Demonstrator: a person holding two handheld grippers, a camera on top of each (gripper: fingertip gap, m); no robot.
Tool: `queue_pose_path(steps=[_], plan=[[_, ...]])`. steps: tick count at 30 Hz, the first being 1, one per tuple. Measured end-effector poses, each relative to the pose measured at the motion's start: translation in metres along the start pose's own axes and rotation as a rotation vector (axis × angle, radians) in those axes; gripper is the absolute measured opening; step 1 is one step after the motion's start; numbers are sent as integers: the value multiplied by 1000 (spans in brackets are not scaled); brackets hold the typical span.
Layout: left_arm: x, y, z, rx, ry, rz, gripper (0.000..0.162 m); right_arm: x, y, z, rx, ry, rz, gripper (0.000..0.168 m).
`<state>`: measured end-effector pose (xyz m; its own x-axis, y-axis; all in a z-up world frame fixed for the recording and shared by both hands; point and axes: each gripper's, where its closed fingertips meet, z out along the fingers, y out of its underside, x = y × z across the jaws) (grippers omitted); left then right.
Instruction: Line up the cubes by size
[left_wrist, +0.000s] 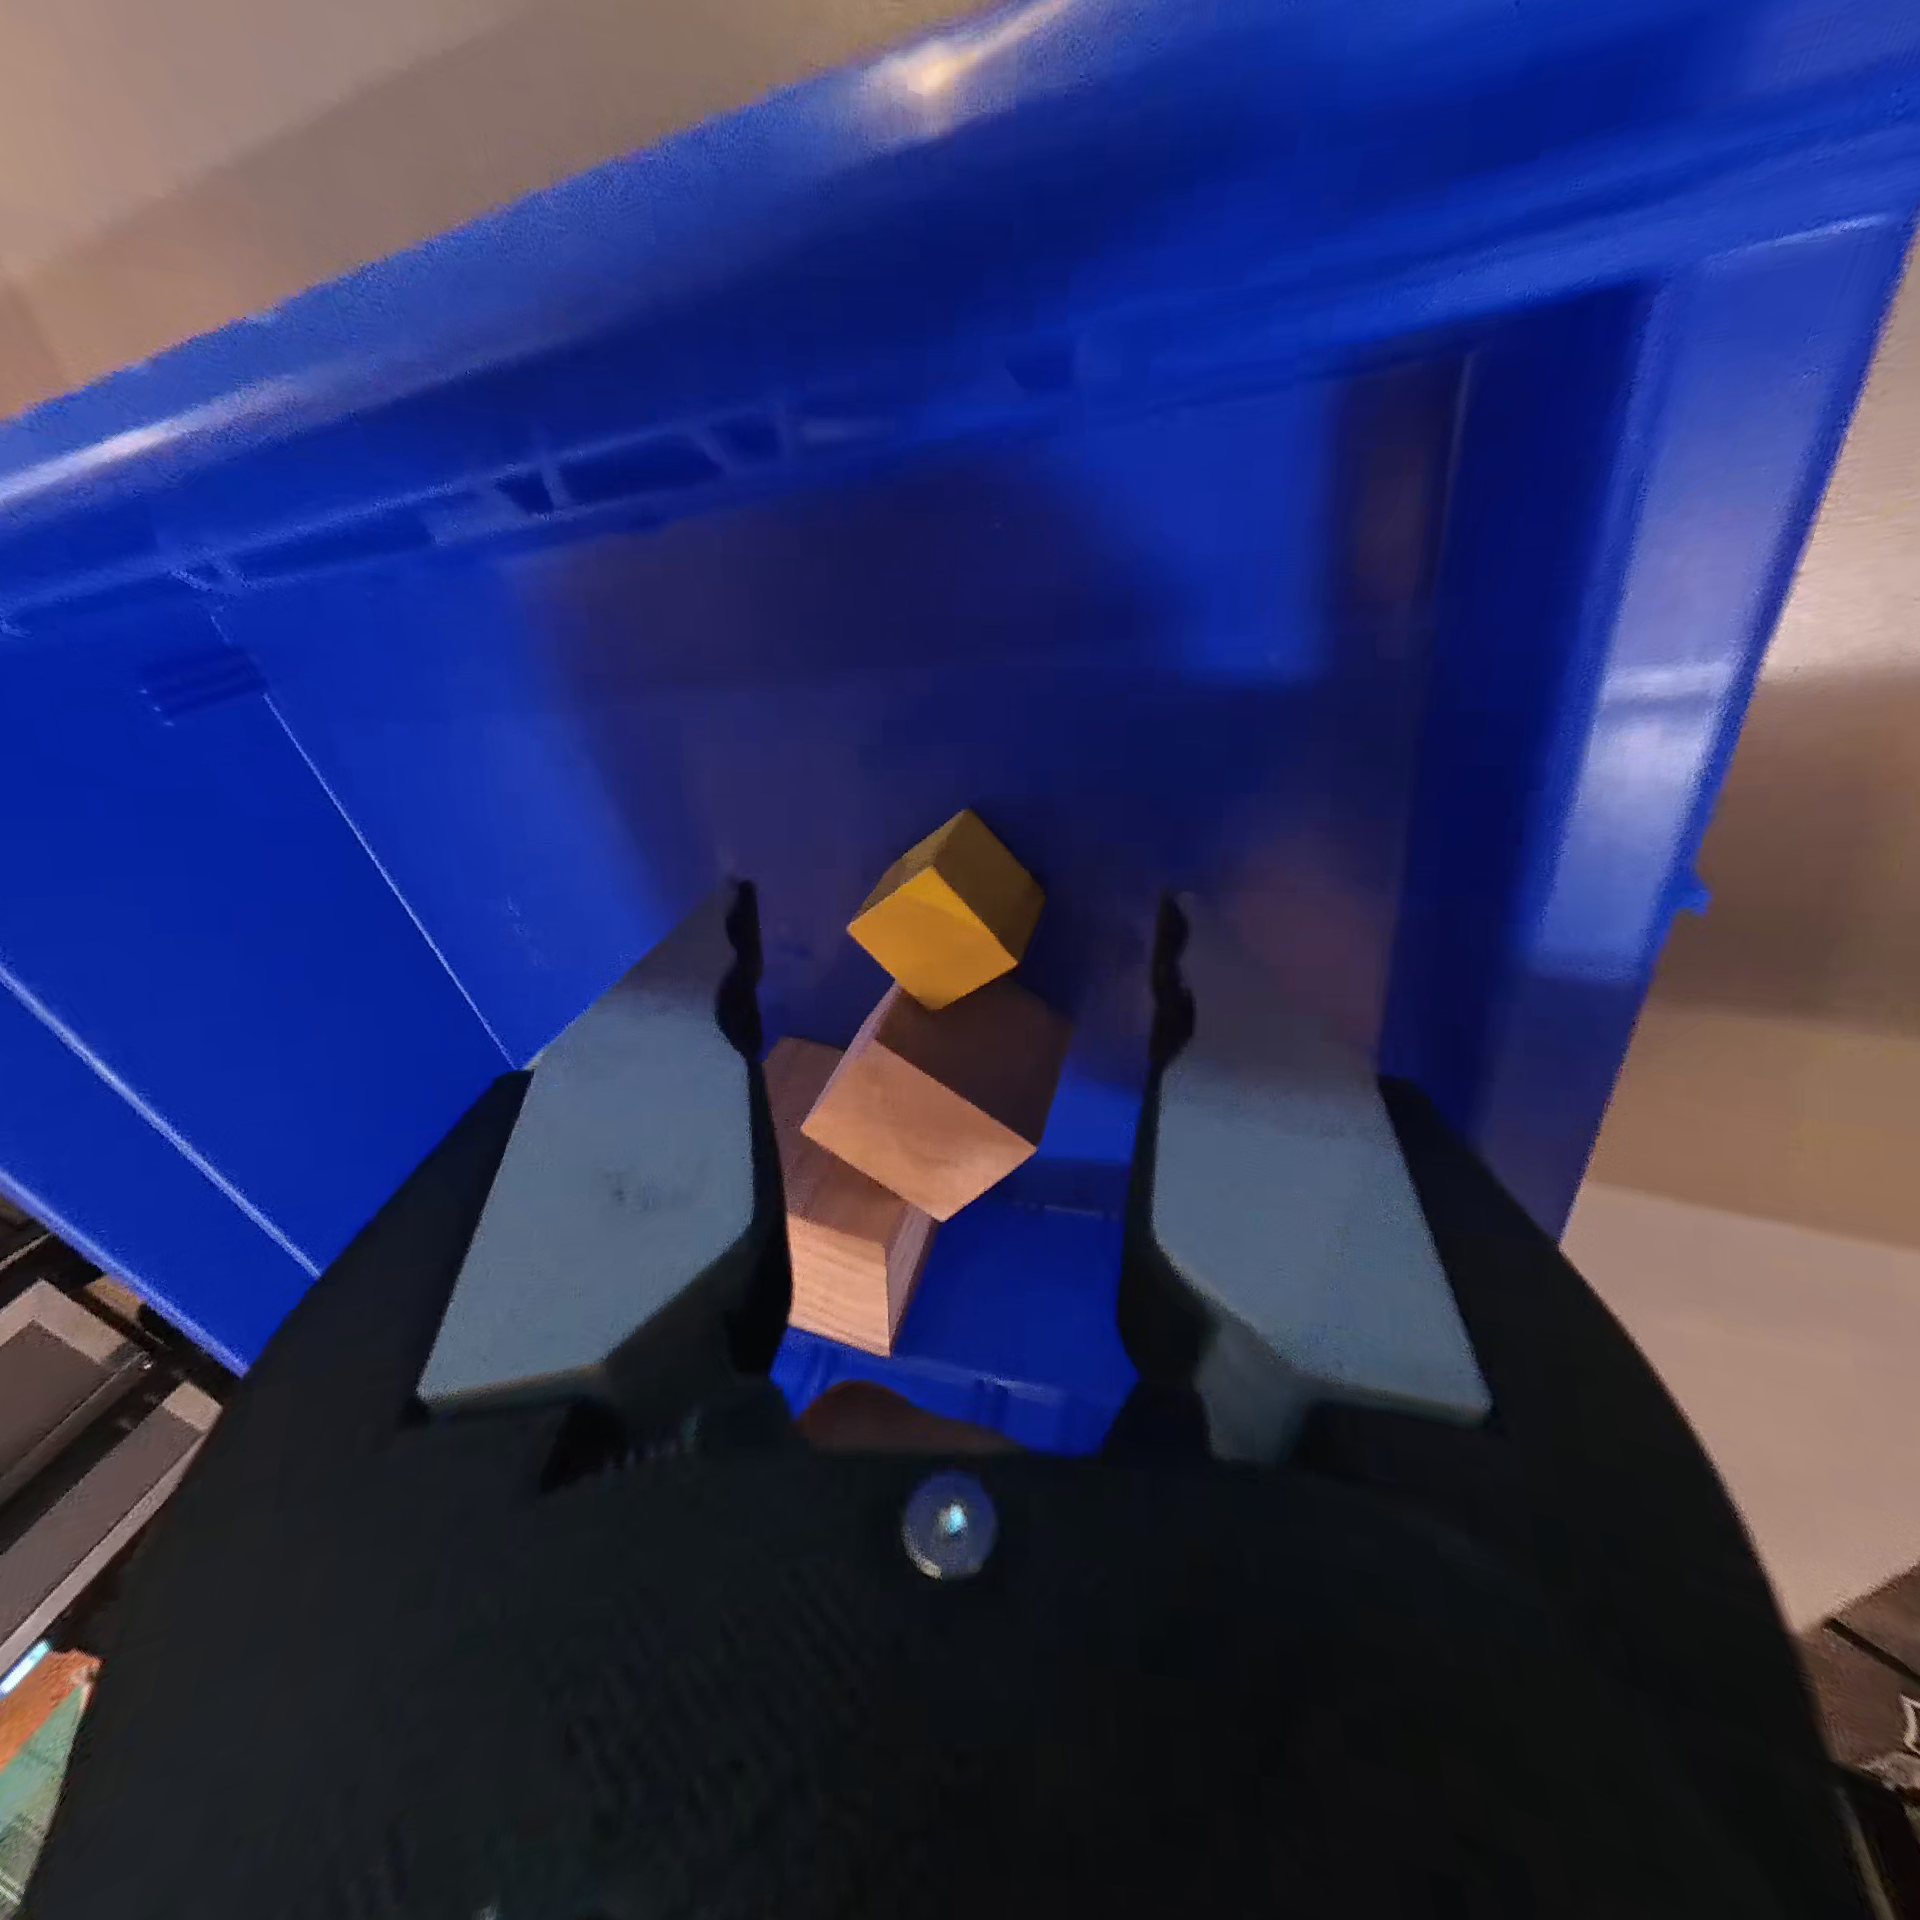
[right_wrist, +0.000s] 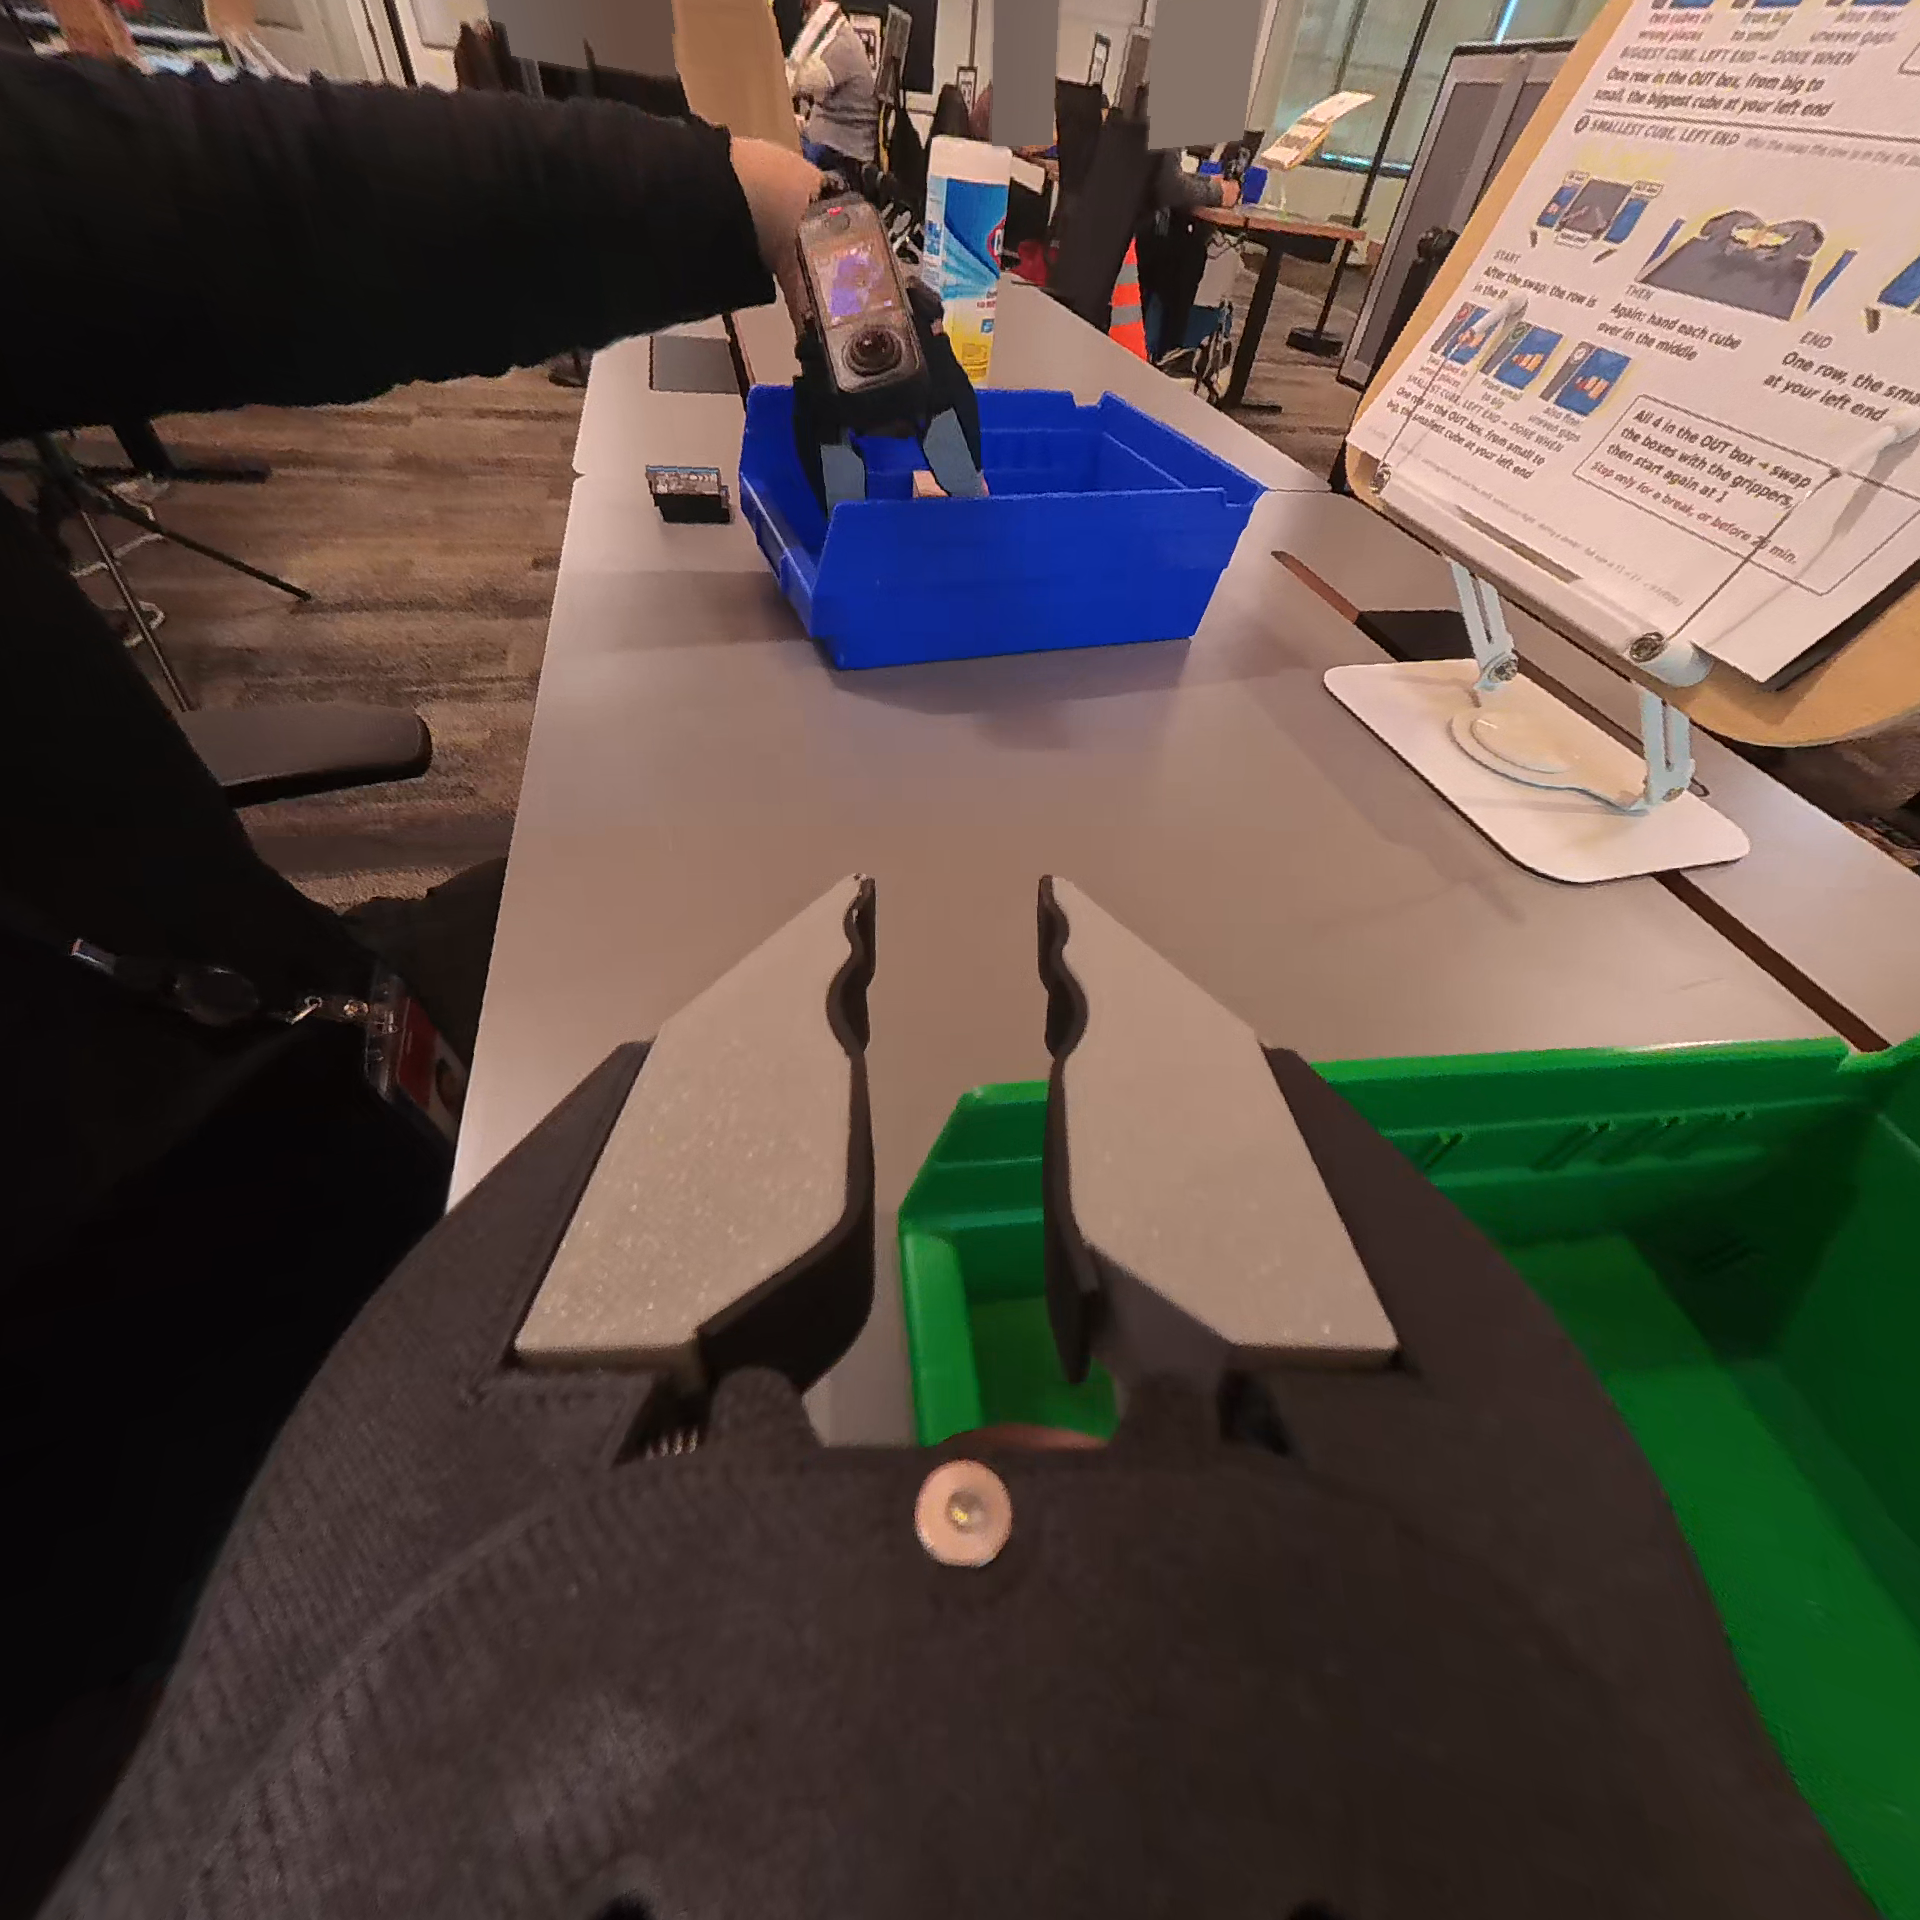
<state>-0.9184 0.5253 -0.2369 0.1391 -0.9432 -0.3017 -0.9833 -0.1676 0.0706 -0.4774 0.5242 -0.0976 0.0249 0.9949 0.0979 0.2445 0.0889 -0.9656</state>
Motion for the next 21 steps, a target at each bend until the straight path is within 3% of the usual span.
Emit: queue_pose_path(steps=[5,7,10,15,17,21], plan=[[-9,8,6,-37,-52,-47,71,-2,-1,0,26,-7,13,28],[-9,18,10,-89,-25,-142,61,-2,0,1,18,-6,11,28],[-8,9,8,-28,17,-309,44,-5,1,0,14,-3,2,27],[-2,8,12,-13,116,-588,51,-7,-2,-3,35,0,3,27],[-3,6,14,4,150,-696,46,-8,-3,-4,43,1,3,27],[-3,7,14,6,140,-740,49,-11,-3,-7,47,4,-2,27]])
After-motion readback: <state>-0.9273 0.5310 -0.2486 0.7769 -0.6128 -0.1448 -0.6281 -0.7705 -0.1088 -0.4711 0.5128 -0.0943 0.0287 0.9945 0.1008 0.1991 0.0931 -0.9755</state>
